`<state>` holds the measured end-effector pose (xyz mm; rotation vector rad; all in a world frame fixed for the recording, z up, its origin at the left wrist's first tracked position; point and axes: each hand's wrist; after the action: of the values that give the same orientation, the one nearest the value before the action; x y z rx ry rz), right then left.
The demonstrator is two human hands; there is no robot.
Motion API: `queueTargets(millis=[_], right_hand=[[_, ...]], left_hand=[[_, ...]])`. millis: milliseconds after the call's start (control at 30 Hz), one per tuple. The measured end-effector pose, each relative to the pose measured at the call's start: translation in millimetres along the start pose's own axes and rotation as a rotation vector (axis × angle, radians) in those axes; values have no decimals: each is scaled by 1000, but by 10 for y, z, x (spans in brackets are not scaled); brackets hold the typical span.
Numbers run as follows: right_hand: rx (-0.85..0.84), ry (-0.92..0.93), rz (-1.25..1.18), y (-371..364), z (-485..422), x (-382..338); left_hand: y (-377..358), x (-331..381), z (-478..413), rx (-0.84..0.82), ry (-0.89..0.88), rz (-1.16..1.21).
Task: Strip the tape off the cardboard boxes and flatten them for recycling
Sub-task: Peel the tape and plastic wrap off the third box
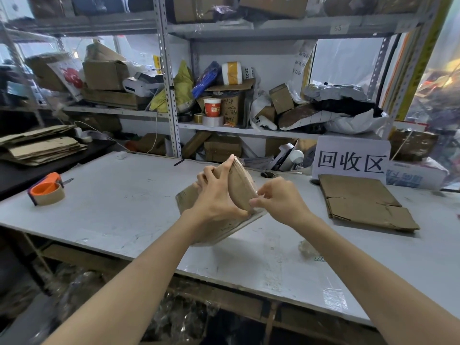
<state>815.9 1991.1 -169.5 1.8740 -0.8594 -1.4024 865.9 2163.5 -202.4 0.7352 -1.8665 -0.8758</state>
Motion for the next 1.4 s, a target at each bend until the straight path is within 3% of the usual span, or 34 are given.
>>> queueTargets(millis=[167,300,500,633,833,1033,1133,1300,1400], right_hand=[[79,-180,-333,-63,-53,32],[184,-108,-533,-148,-51,-10],[368,188,-301,-253,1,19],[454,120,-201,-223,-31,14],[286,-2,-222,-78,-194,-94],[349,280,-88,-167,-124,-145],[291,453,25,-216,-53,-133],[172,493,40,-95,-48,-57],[254,506,29,-69,3,-20]], left_hand=[[-55,-70,35,52,-23,14],[-63,-125,8,43,31,65],[-91,-100,-17,40,70,67],[-124,-100,-20,86,97,63],[-89,-93,16,48,69,85],[-40,-110,8,5,106,89],[0,-176,-26,28,154,111],[62,-317,-40,57,199,158],[107,-368,-34,64,227,199]])
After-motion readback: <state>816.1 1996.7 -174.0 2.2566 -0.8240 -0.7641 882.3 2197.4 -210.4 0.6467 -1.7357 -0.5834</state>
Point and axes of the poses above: each hand's wrist, its own z-axis away from the middle knuckle, its own y-axis out of the back of the hand, x = y × z, and after that the axes turned 3 degrees about -x, right-handed
